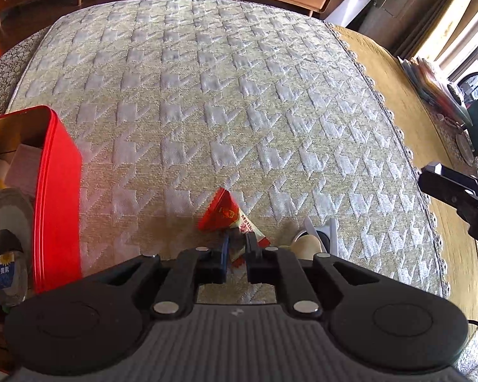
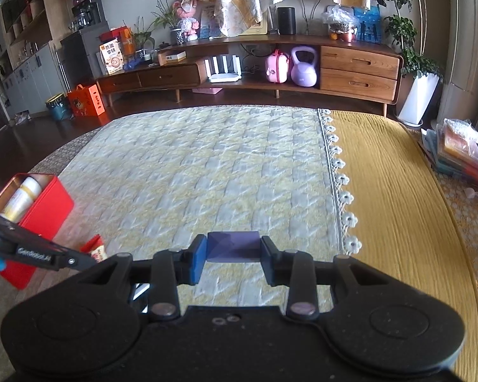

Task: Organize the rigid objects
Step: 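Carry red packet with left tool to red box while right tool carries purple block there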

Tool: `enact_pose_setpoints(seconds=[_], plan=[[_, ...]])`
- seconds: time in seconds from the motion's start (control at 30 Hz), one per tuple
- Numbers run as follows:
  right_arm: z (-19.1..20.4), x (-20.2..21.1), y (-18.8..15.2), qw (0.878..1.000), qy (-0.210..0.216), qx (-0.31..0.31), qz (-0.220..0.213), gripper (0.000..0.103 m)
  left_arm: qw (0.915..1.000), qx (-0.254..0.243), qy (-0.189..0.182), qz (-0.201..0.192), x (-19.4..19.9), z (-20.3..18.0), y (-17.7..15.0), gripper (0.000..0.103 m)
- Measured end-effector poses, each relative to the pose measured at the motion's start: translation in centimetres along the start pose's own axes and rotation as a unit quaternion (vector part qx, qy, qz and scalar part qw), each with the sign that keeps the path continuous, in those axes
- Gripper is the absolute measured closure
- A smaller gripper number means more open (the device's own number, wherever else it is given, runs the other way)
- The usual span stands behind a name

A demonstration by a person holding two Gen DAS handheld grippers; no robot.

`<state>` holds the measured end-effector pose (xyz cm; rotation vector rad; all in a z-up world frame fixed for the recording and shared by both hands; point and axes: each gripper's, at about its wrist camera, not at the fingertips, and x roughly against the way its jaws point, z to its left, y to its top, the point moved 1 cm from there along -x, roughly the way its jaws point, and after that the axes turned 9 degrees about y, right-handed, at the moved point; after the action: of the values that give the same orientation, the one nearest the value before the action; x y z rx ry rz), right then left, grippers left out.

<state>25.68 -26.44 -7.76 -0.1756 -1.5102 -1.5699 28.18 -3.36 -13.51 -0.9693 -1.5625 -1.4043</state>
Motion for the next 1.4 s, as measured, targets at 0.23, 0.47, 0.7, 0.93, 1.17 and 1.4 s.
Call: enact_pose_setpoints(seconds=[0.23, 0.47, 0.7, 0.93, 1.17, 1.4], plan=[[-0.3, 0.6, -0.9, 1.0, 0.01, -0.006, -0.003, 0.068, 0.9993, 0.035, -0.002, -0.014, 1.1, 0.7, 1.0, 0.053], [-0.7, 1.3, -1.7, 1.0, 0.01, -0.013, -0.012, 0.068, 0.9971, 0.038, 0.057, -0.033, 0.3, -1.2, 1.1, 0.04], [-1.8, 1.8, -2.3, 1.0, 0.003, -0.021, -0.01, 0.068, 0.9954, 0.02, 0.088, -0.034, -0.4, -3.2, 0.5, 0.049], [-2.1, 2.0, -2.8, 1.0, 0.004, -0.023, -0.009, 0.068, 0.993, 0.011, 0.106, -0.051, -0.6, -3.9, 0.1, 0.08], [-2.1, 2.0, -3.3, 1.0, 0.002, -0.023, -0.002, 0.068, 0.9944, 0.016, 0.079, -0.068, -0.2, -2.3, 0.5, 0.086], [-0.7, 2.7, -3.2, 1.0, 0.008, -0.02, -0.002, 0.068, 0.9956, 0.012, 0.048, -0.08, 2.6, -0.8, 0.7, 0.086]])
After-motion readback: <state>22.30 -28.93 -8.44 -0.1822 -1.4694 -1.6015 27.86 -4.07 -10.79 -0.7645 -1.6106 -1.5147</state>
